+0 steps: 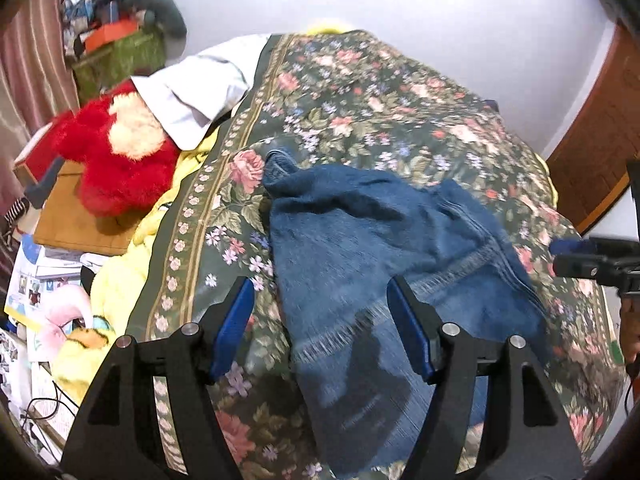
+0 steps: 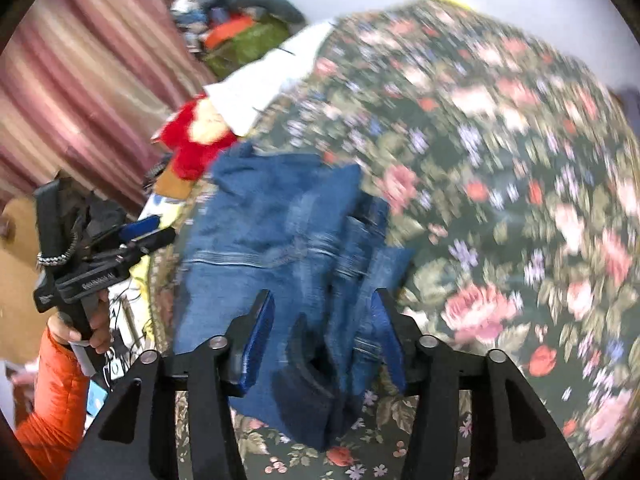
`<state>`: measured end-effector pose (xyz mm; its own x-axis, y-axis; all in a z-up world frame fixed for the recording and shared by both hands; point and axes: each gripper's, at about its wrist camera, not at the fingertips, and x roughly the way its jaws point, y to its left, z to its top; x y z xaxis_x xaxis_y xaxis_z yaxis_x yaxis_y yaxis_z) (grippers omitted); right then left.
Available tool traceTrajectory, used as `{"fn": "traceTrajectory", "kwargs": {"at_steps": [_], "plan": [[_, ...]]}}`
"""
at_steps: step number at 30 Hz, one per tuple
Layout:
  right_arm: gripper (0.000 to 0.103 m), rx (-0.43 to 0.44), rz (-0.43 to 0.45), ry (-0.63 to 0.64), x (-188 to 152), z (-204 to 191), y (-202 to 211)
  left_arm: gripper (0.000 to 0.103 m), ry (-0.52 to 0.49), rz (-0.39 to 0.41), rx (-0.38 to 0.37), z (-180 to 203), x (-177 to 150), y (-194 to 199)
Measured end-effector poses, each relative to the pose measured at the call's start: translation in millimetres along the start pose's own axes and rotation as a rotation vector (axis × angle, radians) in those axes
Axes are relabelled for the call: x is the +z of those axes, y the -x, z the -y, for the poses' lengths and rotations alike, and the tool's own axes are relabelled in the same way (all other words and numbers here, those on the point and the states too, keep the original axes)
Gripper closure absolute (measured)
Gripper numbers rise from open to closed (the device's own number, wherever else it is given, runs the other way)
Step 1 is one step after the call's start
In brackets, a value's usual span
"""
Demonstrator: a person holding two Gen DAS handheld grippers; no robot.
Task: Fold large clothes
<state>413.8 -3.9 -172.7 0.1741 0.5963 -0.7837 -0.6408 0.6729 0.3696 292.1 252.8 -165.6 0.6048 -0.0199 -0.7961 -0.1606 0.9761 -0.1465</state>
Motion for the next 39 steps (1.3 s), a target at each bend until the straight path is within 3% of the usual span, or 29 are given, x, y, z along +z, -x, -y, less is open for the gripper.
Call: {"fn": "traceTrajectory", "kwargs": {"at_steps": [2,7,10,16,21,25,31,39], "plan": [[0.009,-0.001,0.025,0.037,0,-13,-3,0.035,-0.023,0.005,0.002,12,-9,-2],[0.009,-0.127,-0.045,0.081,-8,-29,-51,0.032,-0.06,-0.07,0.045,32,-42,-33],[0.009,-0.202,-0.14,0.063,-22,-9,-75,0.024,-0.043,-0.033,0.069,29,-57,-35],[0.009,-0.075,-0.152,-0.017,-51,35,-57,0.012,-0.02,-0.066,0.031,7,-79,-30],[0.009,-0.105,-0.149,0.02,-58,30,-35,0.012,-0.024,-0.083,0.032,-1,-86,-15],[0.009,-0.149,-0.087,0.092,-47,14,-11,0.012,0.004,-0.01,0.083,-14,-62,4],[0.009,-0.115,0.021,0.067,2,1,-3,0.012,0.079,0.067,0.167,-46,2,-2],[0.009,-0.143,-0.016,0.056,58,-3,-79,0.012,0.1,-0.023,0.097,-51,59,-79]]}}
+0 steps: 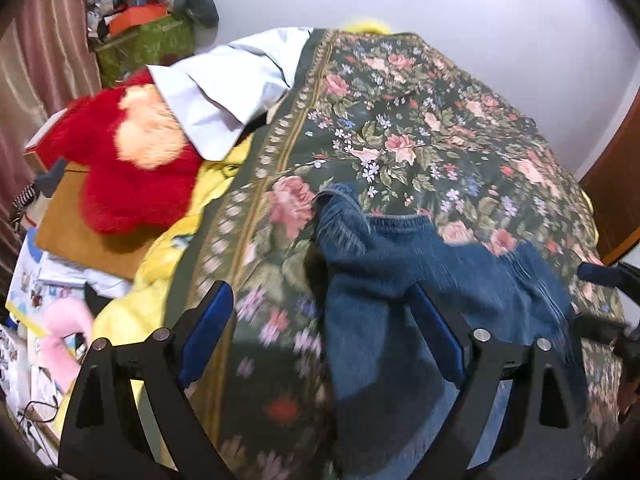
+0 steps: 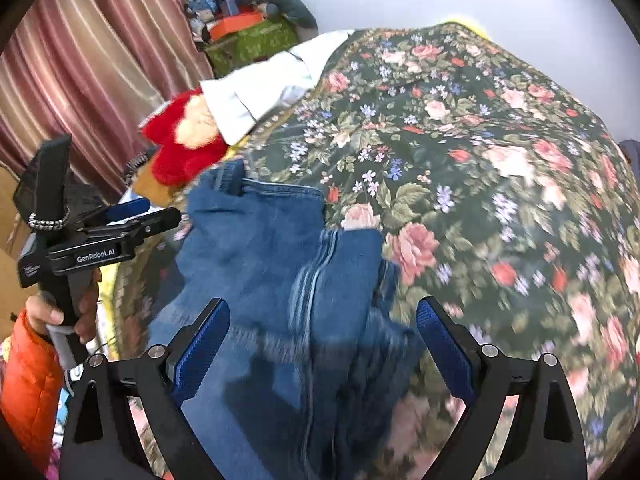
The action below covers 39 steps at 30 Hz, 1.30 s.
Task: Fold large clothes
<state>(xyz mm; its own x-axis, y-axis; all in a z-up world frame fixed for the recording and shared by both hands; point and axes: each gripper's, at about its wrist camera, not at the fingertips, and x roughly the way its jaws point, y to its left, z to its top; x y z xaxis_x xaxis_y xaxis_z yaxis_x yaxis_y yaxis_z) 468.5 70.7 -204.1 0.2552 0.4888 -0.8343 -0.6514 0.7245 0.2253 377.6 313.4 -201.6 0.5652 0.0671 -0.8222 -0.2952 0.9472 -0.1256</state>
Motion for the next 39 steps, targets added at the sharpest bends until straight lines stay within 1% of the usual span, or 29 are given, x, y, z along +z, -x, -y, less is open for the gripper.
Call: {"fn": "traceTrajectory", "kwargs": {"at_steps": [2,3,4,5,6,9,11,12,14,15,17,20,21,23,24,26,27,28,30,32,34,37,39], "plan": [[0.009,-0.048,-0.029,-0.001,3,9,-23,0.012,0.022,-0.006,0.012,0,7,-17],[0.009,-0.089,-0.051,0.007,2,16,-37,0.012,0.046,-0.008,0.016,-3,10,-25],[0.009,-0.101,-0.063,0.016,-1,22,-45,0.011,0.072,-0.006,0.016,-6,12,-32],[0.009,-0.084,-0.074,0.021,-4,28,-51,0.01,0.083,-0.013,0.012,-8,15,-40],[0.009,-0.052,-0.076,0.001,-10,38,-56,0.007,0.082,-0.023,0.007,-8,17,-47],[0.009,-0.005,-0.061,-0.061,-17,55,-53,0.005,0.049,-0.035,0.04,-4,18,-62],[0.009,-0.026,-0.044,-0.079,-19,56,-43,0.005,0.015,-0.025,0.087,3,21,-61],[0.009,-0.032,-0.036,-0.075,-20,54,-35,0.006,-0.001,-0.019,0.098,6,23,-56],[0.009,-0.049,-0.014,-0.065,-22,50,-19,0.011,-0.008,0.005,0.11,8,26,-41],[0.009,-0.071,0.016,-0.044,-24,44,-2,0.013,-0.014,0.021,0.121,10,28,-30],[0.009,-0.094,0.072,-0.014,-27,33,27,0.013,-0.046,0.061,0.14,18,31,-1],[0.009,-0.084,0.166,-0.019,-35,21,73,0.013,-0.083,0.15,0.118,30,26,52],[0.009,-0.081,0.209,-0.026,-39,17,92,0.013,-0.096,0.191,0.102,36,21,79],[0.009,-0.073,0.303,-0.037,-46,7,130,0.013,-0.115,0.253,0.082,45,10,117],[0.009,-0.066,0.349,-0.043,-50,2,148,0.013,-0.127,0.297,0.07,50,2,144],[0.009,-0.057,0.454,-0.051,-60,-12,190,0.013,-0.143,0.356,0.053,60,-11,180],[0.009,-0.056,0.484,-0.052,-62,-17,203,0.013,-0.153,0.399,0.039,65,-22,206],[0.009,-0.057,0.543,-0.052,-70,-24,225,0.013,-0.158,0.426,0.029,69,-29,221],[0.009,-0.056,0.614,-0.054,-82,-34,253,0.013,-0.163,0.49,0.006,77,-49,257],[0.009,-0.069,0.699,-0.046,-101,-48,285,0.013,-0.158,0.55,-0.018,83,-70,290],[0.009,-0.085,0.754,-0.025,-118,-63,308,0.013,-0.152,0.606,-0.041,89,-93,319],[0.009,-0.116,0.825,0.003,-147,-85,333,0.013,-0.14,0.673,-0.047,97,-122,350],[0.009,-0.13,0.856,0.017,-165,-98,342,0.013,-0.136,0.707,-0.04,102,-138,363]]}}
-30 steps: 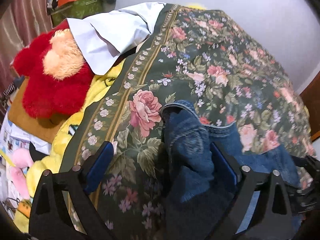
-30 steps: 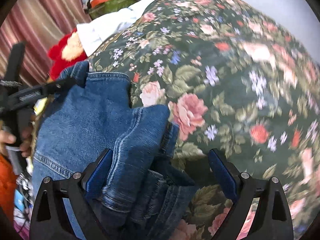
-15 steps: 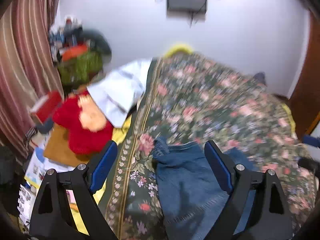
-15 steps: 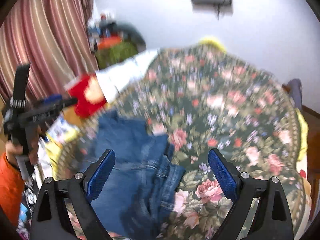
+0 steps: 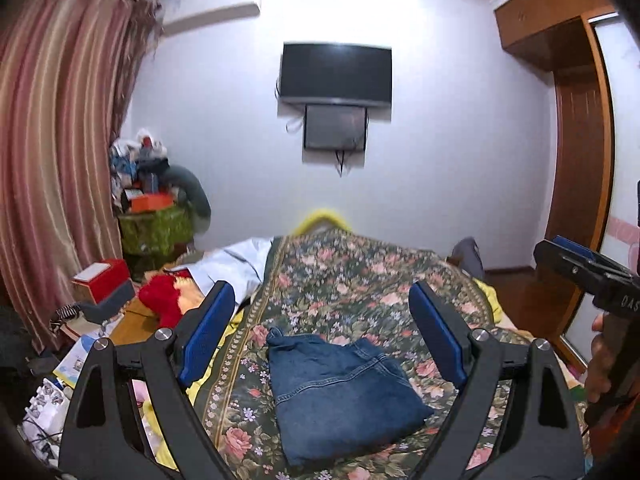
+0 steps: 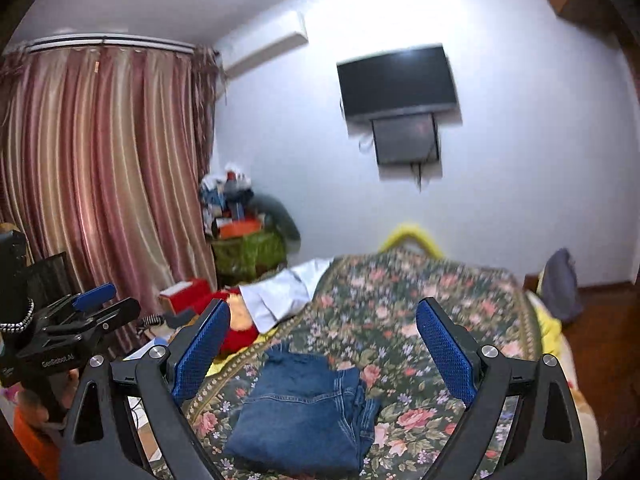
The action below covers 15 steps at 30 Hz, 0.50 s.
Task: Fold large clothes
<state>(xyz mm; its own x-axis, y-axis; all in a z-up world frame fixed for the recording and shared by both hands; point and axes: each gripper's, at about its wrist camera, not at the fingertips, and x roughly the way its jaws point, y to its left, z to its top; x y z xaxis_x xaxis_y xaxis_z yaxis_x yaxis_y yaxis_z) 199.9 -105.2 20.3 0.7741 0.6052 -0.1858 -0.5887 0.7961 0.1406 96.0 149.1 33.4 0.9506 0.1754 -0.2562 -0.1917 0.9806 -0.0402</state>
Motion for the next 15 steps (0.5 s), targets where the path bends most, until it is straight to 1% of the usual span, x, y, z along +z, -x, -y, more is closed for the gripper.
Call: {"fn": "traceTrajectory", "kwargs": {"at_steps": [4,6,7,8,9,15], "plan": [[0.009,-0.024,0.003,0.034,-13,-18,23,0.013,0.007,0.04,0.02,14,-8,29],[0.008,-0.042,-0.002,0.053,-21,-26,30,0.013,0.017,0.045,0.026,16,-11,32],[0.006,-0.045,-0.007,0.061,-24,-28,33,0.011,0.024,0.044,0.027,17,-14,35],[0.002,-0.049,-0.013,0.073,-27,-31,36,0.009,0.031,0.044,0.027,18,-16,36],[0.0,-0.055,-0.013,0.08,-29,-33,37,0.007,0.04,0.043,0.026,18,-19,38],[0.0,-0.074,-0.042,0.118,-42,-43,37,0.006,0.08,0.021,0.029,13,-26,36]]}}
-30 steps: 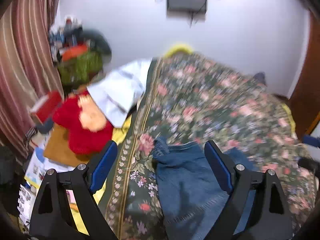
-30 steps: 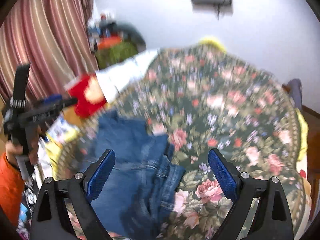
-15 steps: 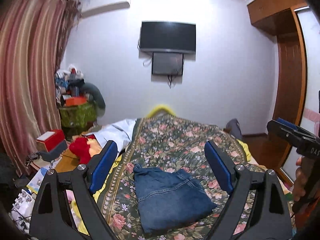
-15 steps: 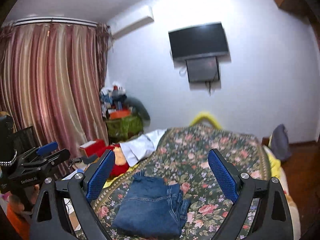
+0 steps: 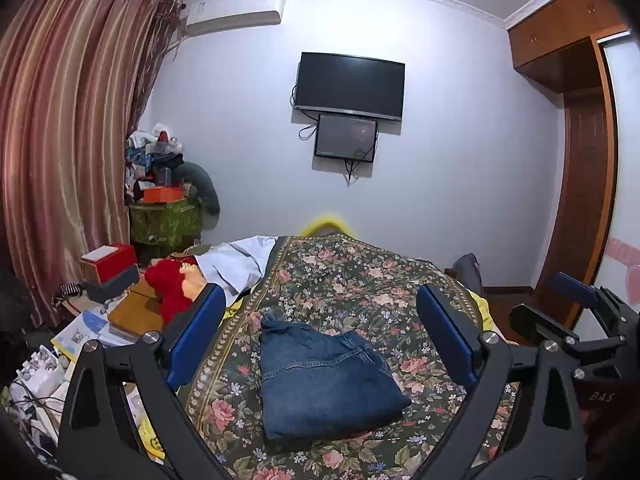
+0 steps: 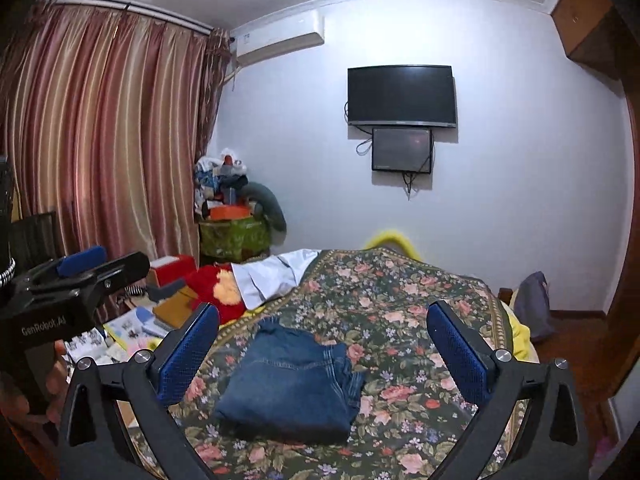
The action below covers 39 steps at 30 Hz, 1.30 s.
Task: Fold large clothes
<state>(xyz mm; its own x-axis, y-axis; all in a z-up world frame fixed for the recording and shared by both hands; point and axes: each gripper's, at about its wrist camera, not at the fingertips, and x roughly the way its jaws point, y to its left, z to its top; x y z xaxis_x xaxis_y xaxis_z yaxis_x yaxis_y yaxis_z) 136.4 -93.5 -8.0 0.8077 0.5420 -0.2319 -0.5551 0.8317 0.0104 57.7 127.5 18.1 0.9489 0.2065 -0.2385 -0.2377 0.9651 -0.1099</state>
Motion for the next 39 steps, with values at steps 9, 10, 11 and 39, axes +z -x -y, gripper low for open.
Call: {"fn": "traceTrajectory", "kwargs": {"at_steps": [9,10,11,39], "plan": [[0.0,0.027,-0.04,-0.039,-5,-1,-12,0.006,0.018,-0.026,0.018,-2,-8,-4],[0.0,0.025,-0.041,-0.039,-5,-1,-12,0.006,0.018,-0.026,0.021,-2,-9,-4],[0.0,0.024,-0.043,-0.04,-5,0,-13,0.006,0.017,-0.028,0.022,-3,-10,-3],[0.0,0.023,-0.038,-0.065,-4,1,-9,0.006,0.019,-0.036,0.03,-2,-16,-8]]}}
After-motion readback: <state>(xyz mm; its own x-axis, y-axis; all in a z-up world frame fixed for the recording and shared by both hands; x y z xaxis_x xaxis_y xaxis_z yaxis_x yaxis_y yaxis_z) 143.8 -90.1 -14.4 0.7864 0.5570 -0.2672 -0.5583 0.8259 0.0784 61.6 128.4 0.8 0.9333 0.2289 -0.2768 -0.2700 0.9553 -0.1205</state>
